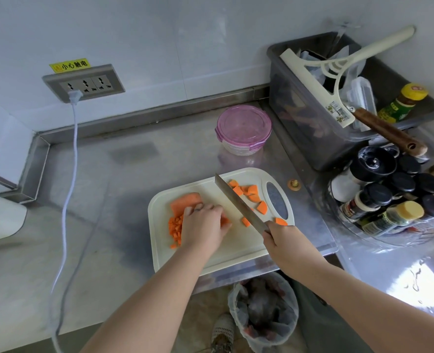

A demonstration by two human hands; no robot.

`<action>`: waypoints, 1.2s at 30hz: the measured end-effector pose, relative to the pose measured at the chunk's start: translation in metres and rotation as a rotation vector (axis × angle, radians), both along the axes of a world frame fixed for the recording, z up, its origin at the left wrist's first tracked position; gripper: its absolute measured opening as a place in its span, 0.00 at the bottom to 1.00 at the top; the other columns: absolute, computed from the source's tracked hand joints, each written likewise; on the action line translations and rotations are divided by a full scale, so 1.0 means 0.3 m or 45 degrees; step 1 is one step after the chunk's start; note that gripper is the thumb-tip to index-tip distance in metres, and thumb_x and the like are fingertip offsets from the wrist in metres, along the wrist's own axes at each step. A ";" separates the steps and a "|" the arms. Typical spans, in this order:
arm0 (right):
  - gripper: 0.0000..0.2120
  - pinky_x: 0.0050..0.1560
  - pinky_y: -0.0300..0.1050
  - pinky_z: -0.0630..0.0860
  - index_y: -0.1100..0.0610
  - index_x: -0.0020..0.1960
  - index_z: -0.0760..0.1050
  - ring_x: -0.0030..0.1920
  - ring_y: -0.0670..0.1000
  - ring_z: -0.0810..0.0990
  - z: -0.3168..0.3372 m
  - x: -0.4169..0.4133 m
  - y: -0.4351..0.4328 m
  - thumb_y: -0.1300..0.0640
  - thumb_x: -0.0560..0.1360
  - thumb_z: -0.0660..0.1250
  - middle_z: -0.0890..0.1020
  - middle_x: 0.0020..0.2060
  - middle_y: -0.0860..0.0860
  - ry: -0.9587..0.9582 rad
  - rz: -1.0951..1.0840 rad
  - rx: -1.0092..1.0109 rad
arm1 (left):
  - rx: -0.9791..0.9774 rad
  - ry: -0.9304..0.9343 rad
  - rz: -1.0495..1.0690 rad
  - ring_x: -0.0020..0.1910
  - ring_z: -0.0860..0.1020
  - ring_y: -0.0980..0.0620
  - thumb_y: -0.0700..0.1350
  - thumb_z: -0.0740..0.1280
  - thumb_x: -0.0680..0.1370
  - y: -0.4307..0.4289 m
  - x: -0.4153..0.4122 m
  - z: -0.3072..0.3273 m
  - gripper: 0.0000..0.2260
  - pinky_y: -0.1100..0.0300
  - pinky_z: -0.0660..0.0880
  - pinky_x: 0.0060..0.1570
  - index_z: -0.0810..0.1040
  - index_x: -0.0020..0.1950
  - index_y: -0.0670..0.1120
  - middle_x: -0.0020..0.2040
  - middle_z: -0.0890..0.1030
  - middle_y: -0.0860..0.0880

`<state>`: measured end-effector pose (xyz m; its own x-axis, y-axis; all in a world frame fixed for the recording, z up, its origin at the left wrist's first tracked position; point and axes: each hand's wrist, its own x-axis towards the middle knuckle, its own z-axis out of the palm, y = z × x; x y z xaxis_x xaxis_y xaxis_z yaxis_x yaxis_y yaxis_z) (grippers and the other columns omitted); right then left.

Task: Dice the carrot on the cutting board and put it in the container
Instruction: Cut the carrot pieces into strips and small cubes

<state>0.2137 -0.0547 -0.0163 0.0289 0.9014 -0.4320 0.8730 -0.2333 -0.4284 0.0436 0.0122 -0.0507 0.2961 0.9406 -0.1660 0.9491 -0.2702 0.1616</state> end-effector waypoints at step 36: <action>0.11 0.35 0.46 0.72 0.55 0.54 0.70 0.36 0.53 0.77 -0.028 -0.080 -0.062 0.54 0.83 0.50 0.77 0.37 0.51 -0.076 0.070 0.012 | 0.019 0.002 0.183 0.62 0.66 0.50 0.63 0.60 0.76 -0.041 -0.054 -0.010 0.17 0.53 0.61 0.61 0.79 0.57 0.56 0.60 0.74 0.57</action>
<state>0.1897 -0.0732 -0.0248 0.0046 0.9062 -0.4228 0.9085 -0.1805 -0.3769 0.0274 -0.0001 -0.0536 0.1577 0.9757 -0.1523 0.9785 -0.1337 0.1571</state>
